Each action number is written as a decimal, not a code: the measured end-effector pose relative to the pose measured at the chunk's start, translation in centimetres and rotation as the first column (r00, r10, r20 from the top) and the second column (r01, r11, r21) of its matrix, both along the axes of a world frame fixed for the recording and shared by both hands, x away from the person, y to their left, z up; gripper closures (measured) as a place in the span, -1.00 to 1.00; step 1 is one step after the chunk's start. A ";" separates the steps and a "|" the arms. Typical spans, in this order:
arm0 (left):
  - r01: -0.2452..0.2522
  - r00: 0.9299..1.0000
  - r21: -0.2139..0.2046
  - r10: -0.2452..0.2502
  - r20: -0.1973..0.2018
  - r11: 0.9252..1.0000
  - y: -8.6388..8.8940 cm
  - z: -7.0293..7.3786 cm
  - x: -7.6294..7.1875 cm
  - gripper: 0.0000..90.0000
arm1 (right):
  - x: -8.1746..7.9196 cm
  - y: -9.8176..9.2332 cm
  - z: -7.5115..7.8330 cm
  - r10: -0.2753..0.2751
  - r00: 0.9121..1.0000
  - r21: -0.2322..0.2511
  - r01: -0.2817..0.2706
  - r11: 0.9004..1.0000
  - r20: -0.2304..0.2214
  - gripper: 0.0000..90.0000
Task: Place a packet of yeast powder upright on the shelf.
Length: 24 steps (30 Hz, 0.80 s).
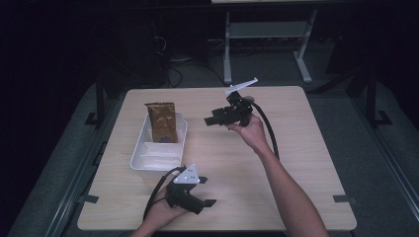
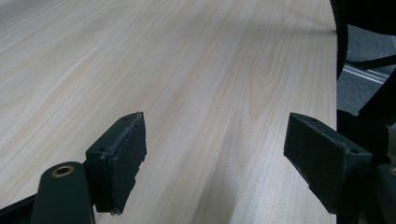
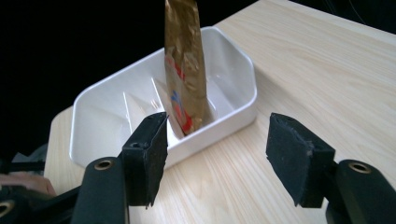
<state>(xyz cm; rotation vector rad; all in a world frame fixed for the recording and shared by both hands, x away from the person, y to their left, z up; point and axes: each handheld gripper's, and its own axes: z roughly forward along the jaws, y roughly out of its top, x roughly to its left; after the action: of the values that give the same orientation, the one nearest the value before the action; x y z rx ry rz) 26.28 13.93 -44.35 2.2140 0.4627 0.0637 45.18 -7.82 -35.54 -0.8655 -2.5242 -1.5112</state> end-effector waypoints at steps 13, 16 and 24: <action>-0.003 1.000 -0.008 0.003 0.016 1.000 0.0 0.1 -0.1 -0.54 | -1.4 -4.8 0.6 -0.061 0.998 0.062 0.059 0.996 0.023 -0.15; 0.000 1.000 -0.004 0.000 0.012 1.000 -0.1 0.1 -0.1 -0.54 | -1.7 -5.7 0.4 -0.073 0.997 0.073 0.072 0.995 0.015 -0.15; -0.009 1.000 -0.002 0.009 0.018 1.000 0.0 0.1 -0.1 -0.54 | -2.6 -8.1 -0.8 -0.092 0.996 0.057 0.092 0.994 -0.005 -0.19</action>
<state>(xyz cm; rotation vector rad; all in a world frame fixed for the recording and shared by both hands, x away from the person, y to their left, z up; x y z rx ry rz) 26.17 13.95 -44.26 2.2081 0.4629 0.0882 42.56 -15.96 -36.39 -0.9879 -2.4575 -1.5992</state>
